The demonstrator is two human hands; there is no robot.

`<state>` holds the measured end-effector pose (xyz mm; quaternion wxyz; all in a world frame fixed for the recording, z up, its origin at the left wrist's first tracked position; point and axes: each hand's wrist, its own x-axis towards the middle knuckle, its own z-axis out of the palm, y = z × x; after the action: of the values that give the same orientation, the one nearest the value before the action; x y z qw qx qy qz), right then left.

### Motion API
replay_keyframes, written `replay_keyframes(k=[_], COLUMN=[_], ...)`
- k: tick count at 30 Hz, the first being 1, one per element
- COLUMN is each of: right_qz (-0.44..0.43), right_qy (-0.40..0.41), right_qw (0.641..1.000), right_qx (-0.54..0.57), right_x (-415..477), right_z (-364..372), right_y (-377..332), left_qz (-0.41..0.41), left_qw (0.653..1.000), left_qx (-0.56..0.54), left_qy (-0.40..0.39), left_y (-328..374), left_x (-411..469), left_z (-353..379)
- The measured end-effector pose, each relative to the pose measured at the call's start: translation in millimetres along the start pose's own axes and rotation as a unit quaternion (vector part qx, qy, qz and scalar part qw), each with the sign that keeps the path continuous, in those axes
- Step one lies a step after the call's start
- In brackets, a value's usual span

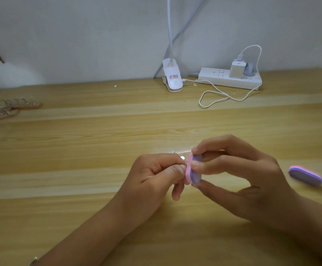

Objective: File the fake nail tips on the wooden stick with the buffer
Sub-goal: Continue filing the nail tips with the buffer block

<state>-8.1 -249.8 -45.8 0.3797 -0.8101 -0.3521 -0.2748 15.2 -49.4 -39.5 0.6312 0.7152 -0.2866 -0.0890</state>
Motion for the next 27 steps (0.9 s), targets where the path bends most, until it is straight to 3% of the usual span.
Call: replay_keyframes(k=[12,27], right_qz=[-0.004,0.02], right_qy=[0.017,0.024], right_qw=[1.0,0.999], right_qx=[-0.022,-0.015], right_x=[-0.9,1.4], right_z=[-0.9,-4.2], right_y=[4.1,9.8], left_qz=[-0.139,-0.165], left_qw=[0.979,0.962], left_qx=[-0.139,-0.199], left_qy=[-0.047,-0.093], left_y=[1.1,4.2], left_x=[3.0,3.8], left_z=[-1.6,-5.3])
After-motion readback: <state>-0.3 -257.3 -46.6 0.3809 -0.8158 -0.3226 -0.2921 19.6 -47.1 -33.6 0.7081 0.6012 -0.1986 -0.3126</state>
